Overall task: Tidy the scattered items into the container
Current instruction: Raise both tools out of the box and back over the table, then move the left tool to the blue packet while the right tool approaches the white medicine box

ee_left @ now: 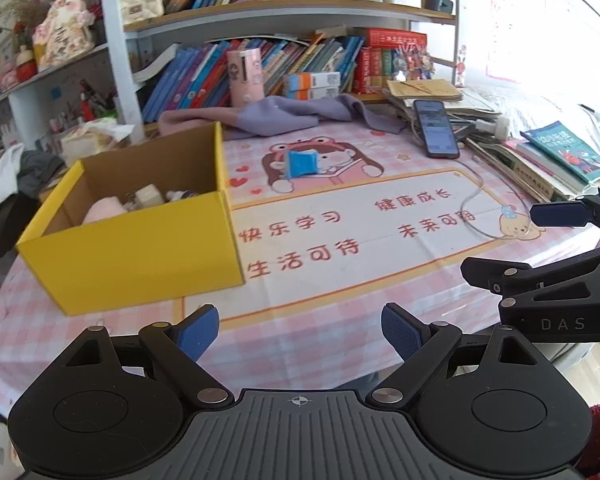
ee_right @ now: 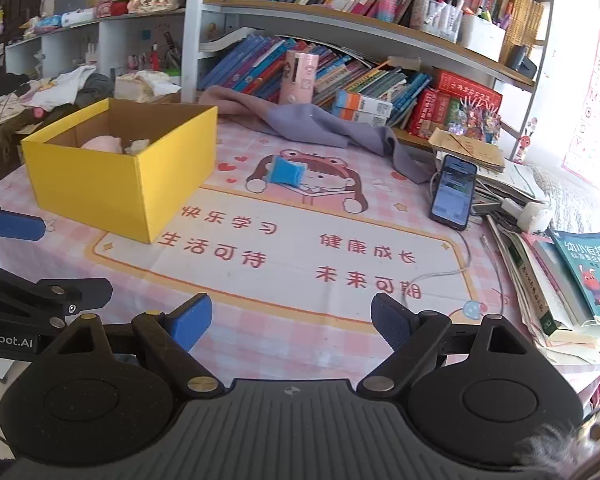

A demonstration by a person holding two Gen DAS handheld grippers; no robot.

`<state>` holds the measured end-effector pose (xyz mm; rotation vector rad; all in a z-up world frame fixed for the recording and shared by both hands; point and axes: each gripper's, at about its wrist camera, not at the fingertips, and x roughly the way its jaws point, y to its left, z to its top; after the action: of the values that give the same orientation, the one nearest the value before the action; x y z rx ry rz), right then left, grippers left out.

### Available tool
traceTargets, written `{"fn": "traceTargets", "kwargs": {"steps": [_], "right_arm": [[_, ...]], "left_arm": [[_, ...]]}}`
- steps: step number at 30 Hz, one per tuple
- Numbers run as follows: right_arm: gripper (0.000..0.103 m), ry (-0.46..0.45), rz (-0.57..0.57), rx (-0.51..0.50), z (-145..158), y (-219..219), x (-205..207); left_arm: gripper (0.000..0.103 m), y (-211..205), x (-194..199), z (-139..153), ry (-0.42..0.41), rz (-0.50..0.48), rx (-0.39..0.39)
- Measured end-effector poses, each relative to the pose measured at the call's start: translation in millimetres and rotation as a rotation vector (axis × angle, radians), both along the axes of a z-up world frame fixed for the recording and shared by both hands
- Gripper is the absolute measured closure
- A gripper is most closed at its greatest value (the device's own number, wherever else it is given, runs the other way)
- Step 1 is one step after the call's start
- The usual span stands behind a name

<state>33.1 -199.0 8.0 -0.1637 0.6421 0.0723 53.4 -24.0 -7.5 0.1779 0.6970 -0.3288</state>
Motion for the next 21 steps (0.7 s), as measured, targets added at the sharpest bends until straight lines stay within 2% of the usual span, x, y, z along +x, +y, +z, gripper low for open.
{"fn": "traceTargets", "kwargs": {"steps": [21], "right_arm": [[0.016, 0.034, -0.050, -0.004, -11.5, -40.7, 46.9]], "left_arm": [[0.012, -51.3, 44.8, -8.7, -0.021, -0.121, 0.005]]}}
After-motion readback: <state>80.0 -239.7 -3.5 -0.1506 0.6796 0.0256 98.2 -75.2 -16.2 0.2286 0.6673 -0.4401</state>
